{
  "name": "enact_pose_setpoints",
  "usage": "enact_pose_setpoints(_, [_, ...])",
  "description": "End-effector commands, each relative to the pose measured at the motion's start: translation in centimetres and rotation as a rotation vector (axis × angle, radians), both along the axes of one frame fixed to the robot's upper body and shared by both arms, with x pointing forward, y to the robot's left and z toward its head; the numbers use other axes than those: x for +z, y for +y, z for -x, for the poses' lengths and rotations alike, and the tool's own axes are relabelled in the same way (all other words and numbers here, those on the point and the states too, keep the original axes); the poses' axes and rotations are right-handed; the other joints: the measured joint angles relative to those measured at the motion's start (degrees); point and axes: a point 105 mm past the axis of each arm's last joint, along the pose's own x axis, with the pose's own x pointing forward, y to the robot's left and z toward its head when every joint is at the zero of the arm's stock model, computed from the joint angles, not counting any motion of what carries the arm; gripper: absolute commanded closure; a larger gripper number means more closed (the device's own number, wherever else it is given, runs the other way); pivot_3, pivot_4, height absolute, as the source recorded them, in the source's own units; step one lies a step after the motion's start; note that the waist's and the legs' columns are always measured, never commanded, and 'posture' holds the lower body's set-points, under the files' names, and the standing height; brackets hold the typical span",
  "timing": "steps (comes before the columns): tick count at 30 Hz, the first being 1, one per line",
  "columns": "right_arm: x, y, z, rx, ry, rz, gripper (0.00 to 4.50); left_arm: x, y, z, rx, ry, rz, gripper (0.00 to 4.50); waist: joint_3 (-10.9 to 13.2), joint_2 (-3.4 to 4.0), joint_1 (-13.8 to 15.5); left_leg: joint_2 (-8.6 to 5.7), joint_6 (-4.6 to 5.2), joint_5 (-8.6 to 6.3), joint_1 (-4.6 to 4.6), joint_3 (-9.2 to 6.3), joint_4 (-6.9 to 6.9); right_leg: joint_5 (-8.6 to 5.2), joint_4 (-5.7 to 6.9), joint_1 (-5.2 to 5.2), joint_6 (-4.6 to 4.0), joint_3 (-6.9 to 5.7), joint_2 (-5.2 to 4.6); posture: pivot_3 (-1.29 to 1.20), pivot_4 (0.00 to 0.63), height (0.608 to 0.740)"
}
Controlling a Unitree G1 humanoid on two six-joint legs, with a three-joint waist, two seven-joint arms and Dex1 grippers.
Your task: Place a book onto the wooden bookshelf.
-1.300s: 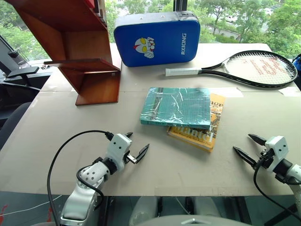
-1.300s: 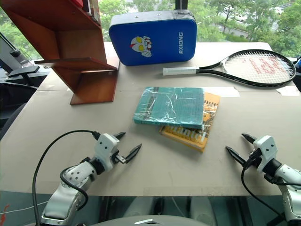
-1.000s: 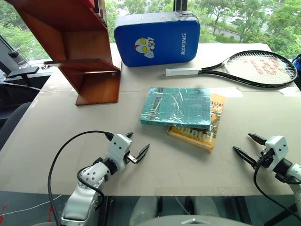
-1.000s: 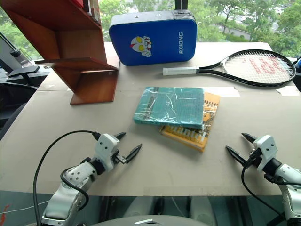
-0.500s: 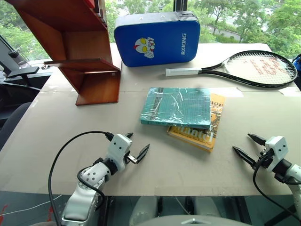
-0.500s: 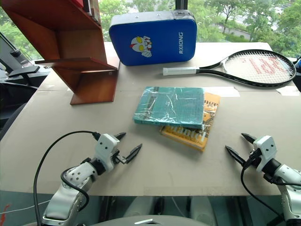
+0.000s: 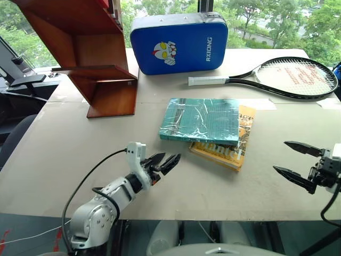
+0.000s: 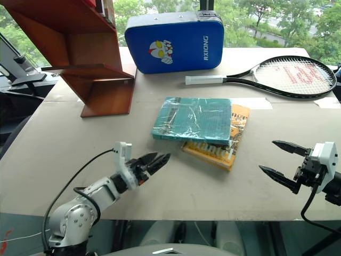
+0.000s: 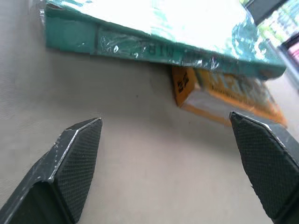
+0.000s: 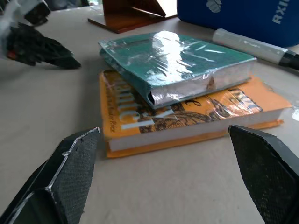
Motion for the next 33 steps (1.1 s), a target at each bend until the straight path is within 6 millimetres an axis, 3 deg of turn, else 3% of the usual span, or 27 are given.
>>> enact_pose_setpoints(1, [1.4, 0.6, 1.1, 0.060, 0.047, -0.051, 0.11, -1.1, -0.9, -0.2, -0.002, 0.171, 0.082, 0.00, 0.02, -0.09, 0.18, 0.00, -0.01, 0.01, 0.00, -0.02, 0.03, 0.00, 0.02, 0.01, 0.00, -0.02, 0.01, 0.00, 0.150, 0.740])
enact_pose_setpoints(5, [1.9, 0.2, 1.2, 0.024, 0.047, -0.047, 0.11, -0.3, -3.2, -0.9, 0.030, 0.279, 0.318, 0.00, 0.00, -0.05, 1.02, -0.08, -0.14, 0.08, 0.00, -0.01, 0.21, 0.01, -0.02, 0.15, 0.02, -0.01, -0.03, 0.00, 0.150, 0.740])
enact_pose_setpoints(10, [1.9, 0.1, 1.5, -0.012, 0.033, -0.041, 0.11, -1.4, -4.4, -1.2, 0.133, 0.533, 0.568, 0.00, 0.04, -0.14, 1.65, -0.12, -0.20, 0.10, -0.05, -0.05, 0.51, 0.09, -0.10, 0.30, 0.17, -0.01, -0.08, 0.00, 0.150, 0.740])
enact_pose_setpoints(16, [1.9, 0.0, 1.7, -0.032, 0.026, -0.031, 0.11, -1.1, -5.8, -1.2, 0.070, 0.625, 0.579, 0.00, -0.02, -0.03, 1.70, -0.17, -0.24, 0.12, -0.03, -0.04, 0.52, 0.09, -0.09, 0.32, 0.17, 0.00, -0.08, 0.00, 0.150, 0.740])
enact_pose_setpoints(25, [1.8, 0.2, 1.7, -0.046, 0.012, -0.024, 0.11, 0.5, -8.6, -5.5, 0.008, 0.538, 0.560, 0.00, -0.07, 0.06, 2.42, -0.30, -0.28, 0.16, 0.03, -0.06, 0.64, 0.09, -0.07, 0.45, 0.16, 0.00, 0.00, 0.00, 0.150, 0.740])
enact_pose_setpoints(30, [1.8, -0.1, 1.5, -0.079, -0.020, -0.014, 0.11, 0.6, -9.5, -7.1, 0.047, 0.541, 0.635, 0.00, -0.04, 0.01, 2.33, -0.29, -0.30, 0.17, 0.00, -0.06, 0.64, 0.09, -0.09, 0.41, 0.17, 0.02, 0.03, 0.00, 0.150, 0.740])
enact_pose_setpoints(33, [1.8, -0.1, 1.4, -0.095, -0.038, -0.019, 0.00, 0.6, -9.7, -7.3, 0.069, 0.538, 0.648, 0.74, 0.00, -0.06, 2.48, -0.28, -0.32, 0.17, 0.00, -0.09, 0.63, 0.08, -0.10, 0.42, 0.19, 0.01, 0.02, 0.00, 0.150, 0.740])
